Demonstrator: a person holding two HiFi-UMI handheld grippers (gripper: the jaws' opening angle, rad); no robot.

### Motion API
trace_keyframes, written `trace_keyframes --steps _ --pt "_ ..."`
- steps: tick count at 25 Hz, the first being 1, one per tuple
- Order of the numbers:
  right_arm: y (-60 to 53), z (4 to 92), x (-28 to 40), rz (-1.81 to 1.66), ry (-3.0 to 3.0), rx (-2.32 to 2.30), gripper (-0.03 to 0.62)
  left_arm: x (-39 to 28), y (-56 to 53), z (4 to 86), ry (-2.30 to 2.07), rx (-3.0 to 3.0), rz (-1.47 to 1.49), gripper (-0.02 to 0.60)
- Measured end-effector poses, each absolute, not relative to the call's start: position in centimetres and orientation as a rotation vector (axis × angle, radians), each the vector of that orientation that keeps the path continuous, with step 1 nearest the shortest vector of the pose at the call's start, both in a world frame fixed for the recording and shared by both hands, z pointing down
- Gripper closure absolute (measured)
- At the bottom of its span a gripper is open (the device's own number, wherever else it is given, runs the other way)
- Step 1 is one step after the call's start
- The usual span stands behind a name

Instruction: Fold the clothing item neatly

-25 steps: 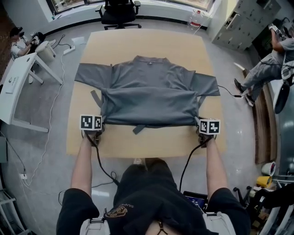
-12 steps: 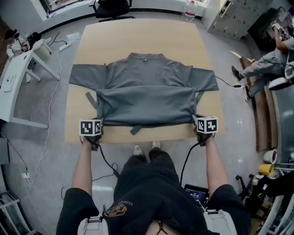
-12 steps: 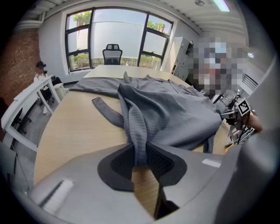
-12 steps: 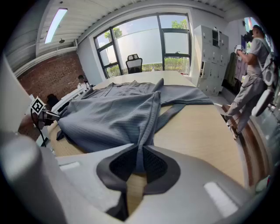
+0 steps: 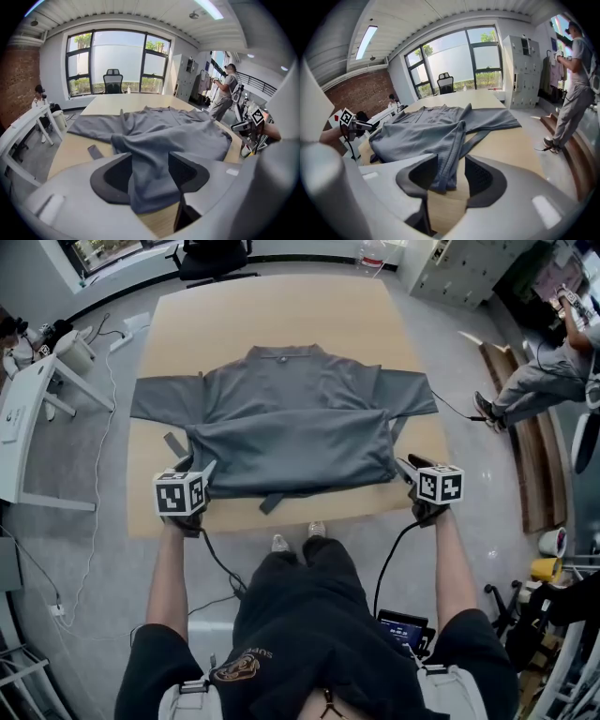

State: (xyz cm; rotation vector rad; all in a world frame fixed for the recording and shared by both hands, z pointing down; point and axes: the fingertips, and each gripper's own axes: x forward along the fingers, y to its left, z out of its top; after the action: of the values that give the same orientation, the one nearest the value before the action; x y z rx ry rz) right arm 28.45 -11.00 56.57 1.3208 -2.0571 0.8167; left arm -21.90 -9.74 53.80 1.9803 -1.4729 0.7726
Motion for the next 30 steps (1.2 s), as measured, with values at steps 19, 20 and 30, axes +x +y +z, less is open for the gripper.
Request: trace_keyframes --steps 19,20,30 --pt "-23.0 54.9 42.4 0.793 -2.089 1.524 0.424 9.2 -24.5 52.0 -1.196 2.240 0.760 0.393" --pt "-23.8 55.3 43.6 0.803 -2.082 1.525 0.424 10.9 -25.0 52.2 -1.190 2.240 0.765 0.397" --pt "-30.5 60.4 49.7 0.932 -2.034 1.456 0.424 23.2 -29.5 54.9 -1.149 2.208 0.839 0.433"
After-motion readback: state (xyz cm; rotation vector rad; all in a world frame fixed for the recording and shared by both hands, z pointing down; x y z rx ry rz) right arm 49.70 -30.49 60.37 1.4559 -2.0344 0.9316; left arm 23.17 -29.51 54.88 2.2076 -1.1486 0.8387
